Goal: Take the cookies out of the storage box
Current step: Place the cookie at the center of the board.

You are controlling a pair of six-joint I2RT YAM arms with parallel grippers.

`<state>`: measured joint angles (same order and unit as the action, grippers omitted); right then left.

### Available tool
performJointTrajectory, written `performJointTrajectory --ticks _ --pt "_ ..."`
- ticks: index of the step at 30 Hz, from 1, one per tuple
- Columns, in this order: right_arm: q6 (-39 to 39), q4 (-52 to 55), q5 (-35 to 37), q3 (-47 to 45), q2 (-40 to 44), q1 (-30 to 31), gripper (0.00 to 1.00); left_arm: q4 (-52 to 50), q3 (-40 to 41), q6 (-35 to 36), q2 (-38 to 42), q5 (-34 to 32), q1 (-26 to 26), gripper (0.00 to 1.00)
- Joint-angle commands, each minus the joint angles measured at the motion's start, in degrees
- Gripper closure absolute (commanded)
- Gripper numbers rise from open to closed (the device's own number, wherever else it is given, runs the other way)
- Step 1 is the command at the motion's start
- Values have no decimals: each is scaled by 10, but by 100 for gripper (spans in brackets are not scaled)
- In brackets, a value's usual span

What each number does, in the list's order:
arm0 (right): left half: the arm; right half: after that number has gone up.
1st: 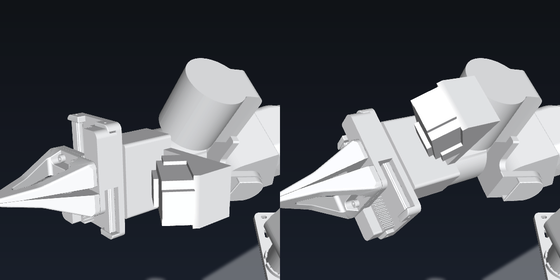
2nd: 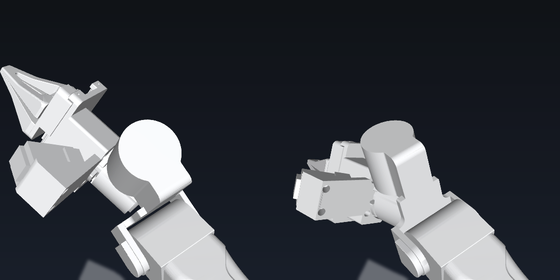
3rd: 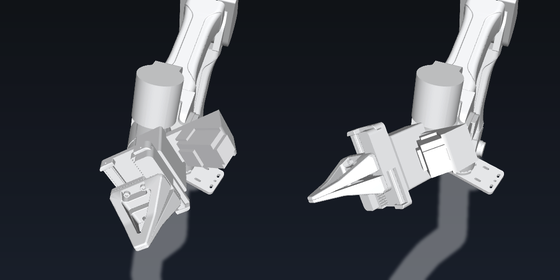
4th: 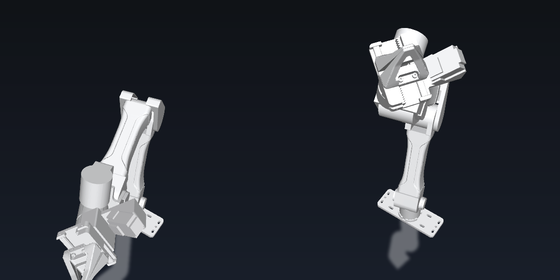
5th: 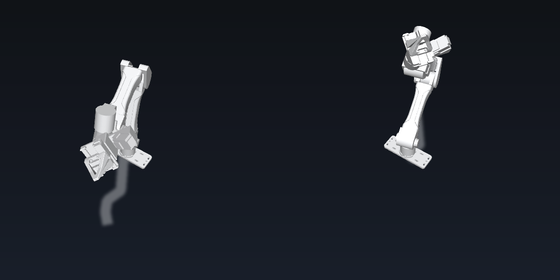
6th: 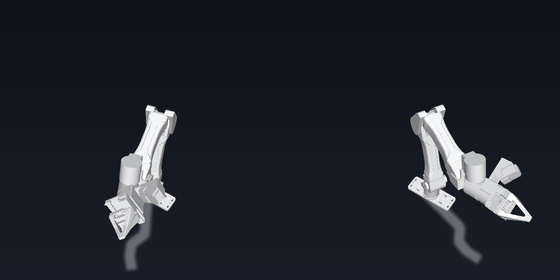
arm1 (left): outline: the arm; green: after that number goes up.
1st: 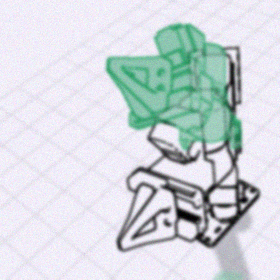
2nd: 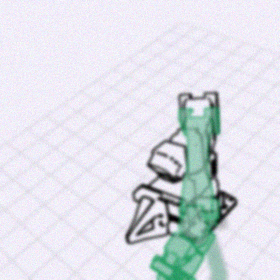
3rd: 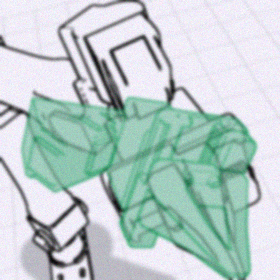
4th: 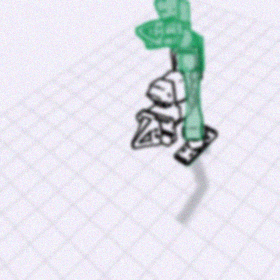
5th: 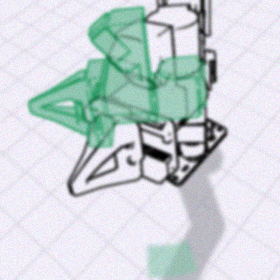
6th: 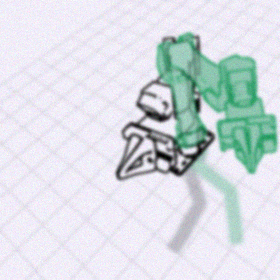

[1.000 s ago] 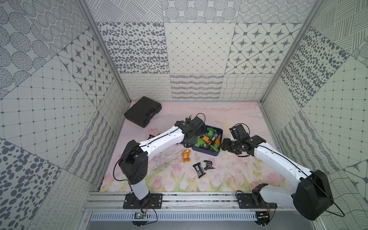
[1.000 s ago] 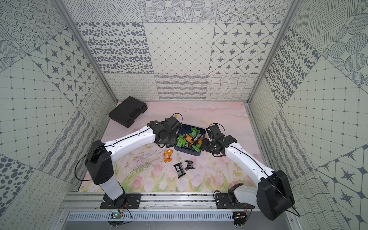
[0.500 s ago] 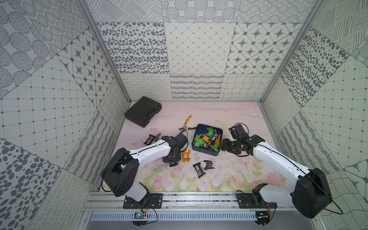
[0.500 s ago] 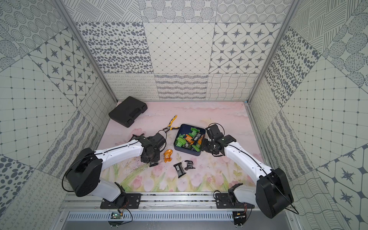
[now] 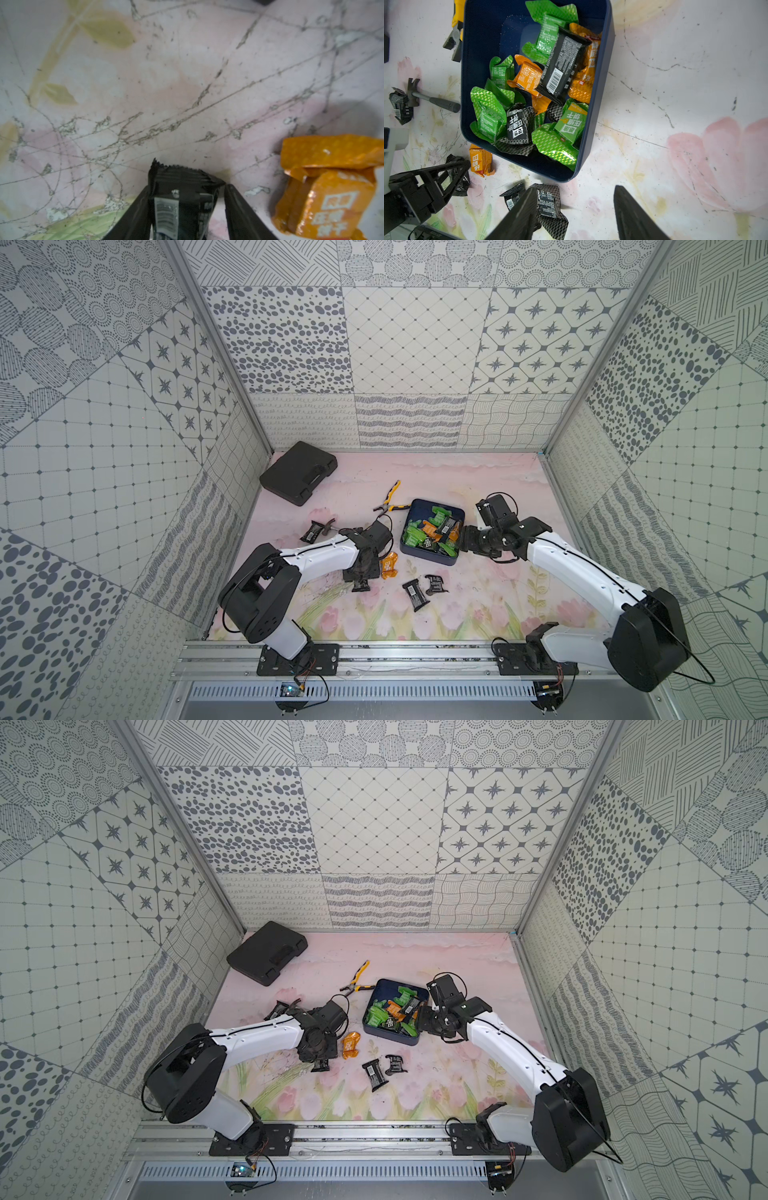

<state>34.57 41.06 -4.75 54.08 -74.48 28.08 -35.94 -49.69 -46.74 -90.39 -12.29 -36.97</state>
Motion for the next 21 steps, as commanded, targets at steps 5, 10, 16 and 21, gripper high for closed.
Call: performJointTrajectory --ticks 5,10,16,21 --pt "6 22 47 76 -75 22 42 21 -13 -75 98 -65 1 40" --pt "64 37 125 138 -146 61 42 49 -10 -132 160 -108 1 40" --pt "137 80 195 222 -237 83 41 93 30 -176 210 -131 2 43" --pt "173 120 229 281 -309 82 38 100 55 -202 230 -141 2 43"
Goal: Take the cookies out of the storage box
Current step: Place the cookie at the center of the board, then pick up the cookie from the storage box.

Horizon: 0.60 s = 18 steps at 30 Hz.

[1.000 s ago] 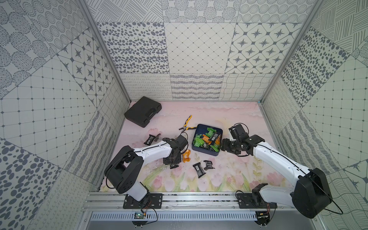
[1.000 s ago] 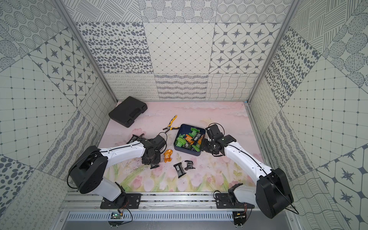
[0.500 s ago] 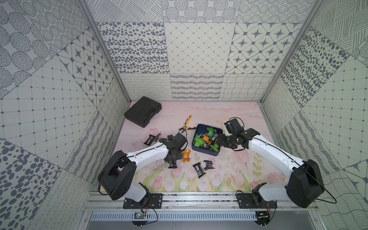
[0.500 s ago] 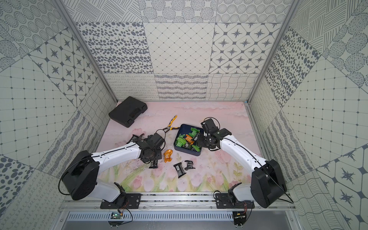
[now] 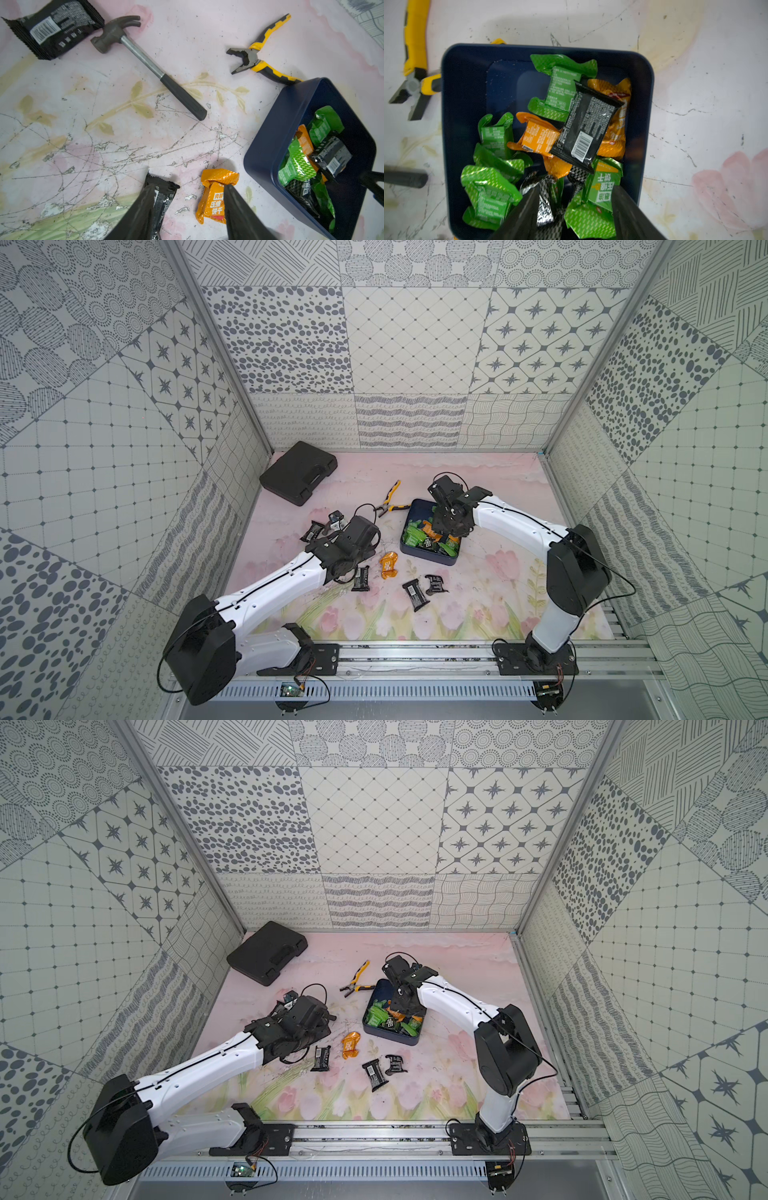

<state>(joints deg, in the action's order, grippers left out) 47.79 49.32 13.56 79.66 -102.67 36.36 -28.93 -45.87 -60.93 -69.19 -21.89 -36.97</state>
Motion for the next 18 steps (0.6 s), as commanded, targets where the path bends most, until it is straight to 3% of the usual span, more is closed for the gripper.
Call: performJointTrajectory --ticks 1,18 --pt "42 40 49 32 -37 0 38 29 20 -63 19 -46 2 43" --pt "47 45 79 115 -156 -14 35 46 22 -53 15 -59 12 44"
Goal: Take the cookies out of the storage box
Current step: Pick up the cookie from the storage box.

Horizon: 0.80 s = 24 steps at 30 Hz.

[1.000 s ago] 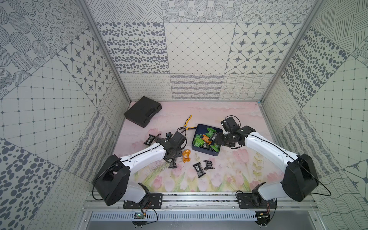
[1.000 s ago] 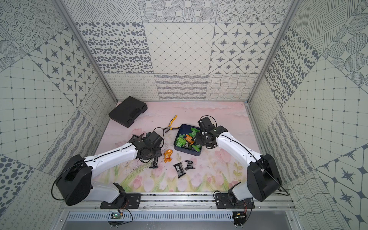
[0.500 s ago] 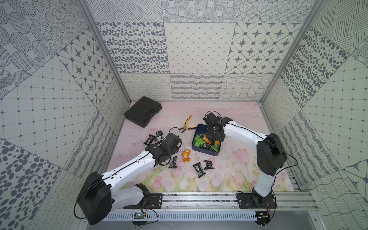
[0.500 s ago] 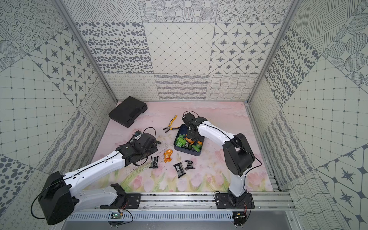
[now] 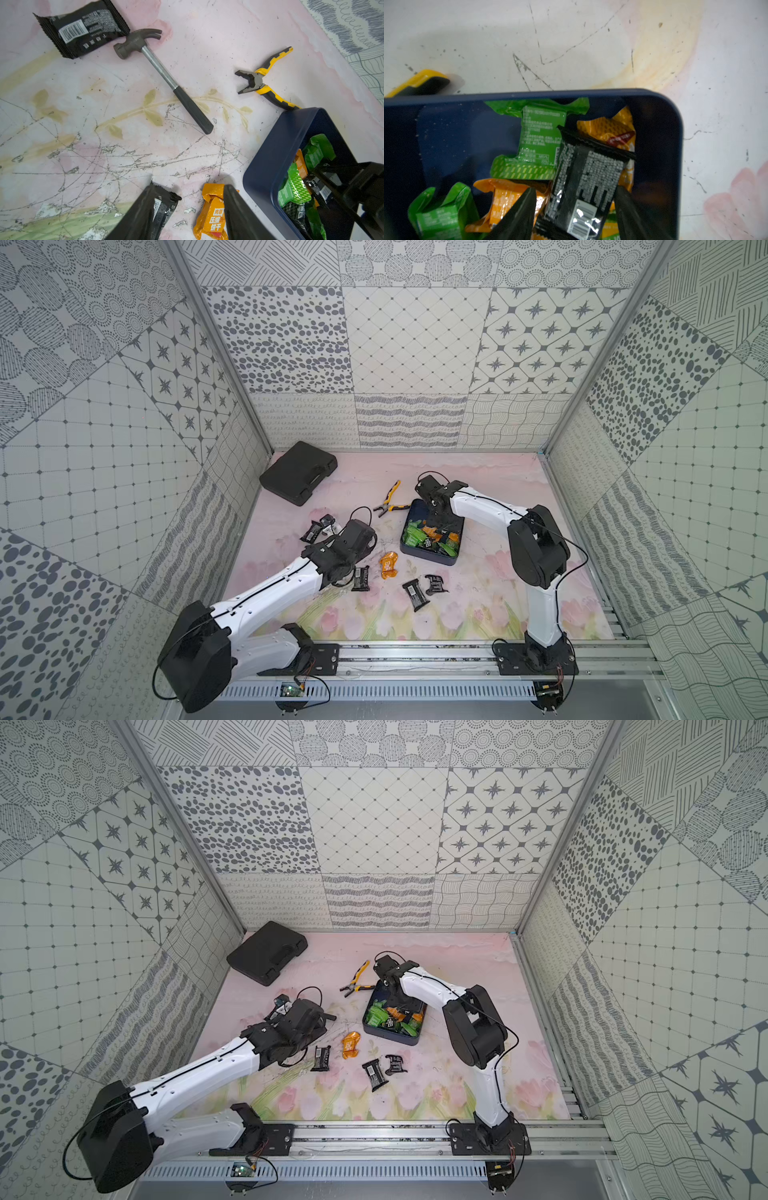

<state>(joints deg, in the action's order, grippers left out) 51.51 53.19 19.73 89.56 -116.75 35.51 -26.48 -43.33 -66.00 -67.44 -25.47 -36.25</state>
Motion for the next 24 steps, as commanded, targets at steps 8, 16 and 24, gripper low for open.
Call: performJointTrajectory --ticks 8,16,24 --pt "5 11 17 40 -45 -12 37 27 -10 8 -14 -19 13 44" --pt "3 11 11 46 -54 -16 45 26 -17 17 -23 -19 17 45" --pt "1 11 3 47 -48 -17 53 22 -22 22 -26 -20 20 46"
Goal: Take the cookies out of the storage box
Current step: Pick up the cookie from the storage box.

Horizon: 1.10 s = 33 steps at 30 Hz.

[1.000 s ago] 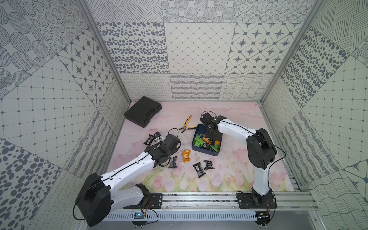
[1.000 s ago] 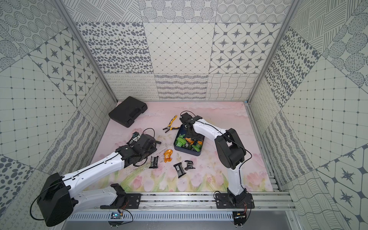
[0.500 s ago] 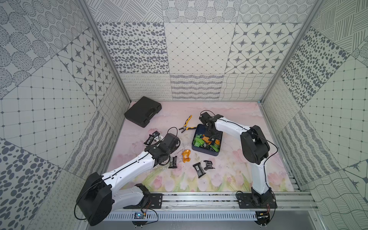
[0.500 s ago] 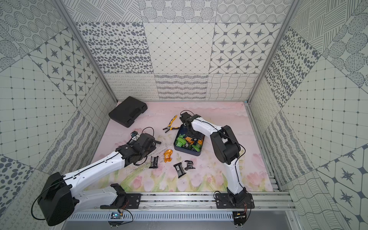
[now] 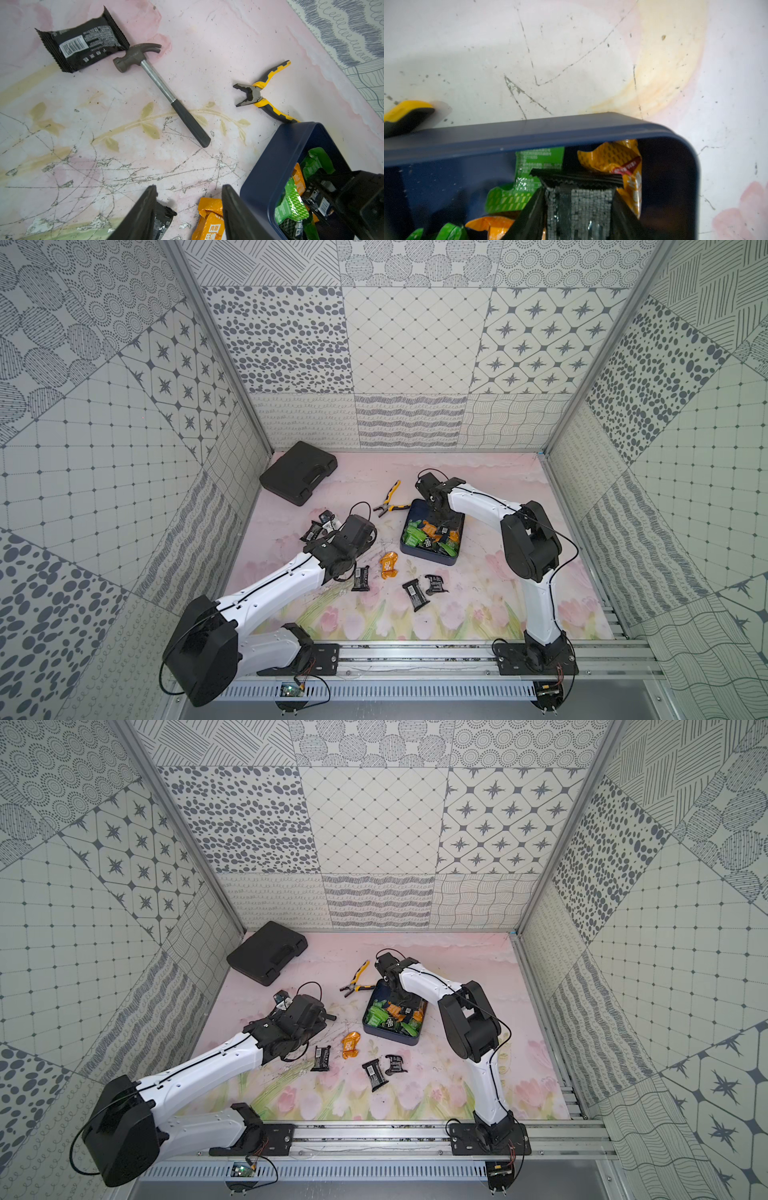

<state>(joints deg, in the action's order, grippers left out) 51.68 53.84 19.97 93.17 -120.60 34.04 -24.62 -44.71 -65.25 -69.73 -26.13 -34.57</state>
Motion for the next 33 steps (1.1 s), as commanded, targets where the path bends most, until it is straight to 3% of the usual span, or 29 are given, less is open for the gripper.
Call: performJointTrajectory --ticks 1,19,33 --pt "-1 5 -1 11 -8 -2 54 3 -9 14 -3 -14 3 46" --pt "-29 5 -53 -19 101 -1 59 9 -8 39 8 -13 2 48" --pt "13 39 -65 -260 338 -1 61 61 -9 98 -10 33 4 49"
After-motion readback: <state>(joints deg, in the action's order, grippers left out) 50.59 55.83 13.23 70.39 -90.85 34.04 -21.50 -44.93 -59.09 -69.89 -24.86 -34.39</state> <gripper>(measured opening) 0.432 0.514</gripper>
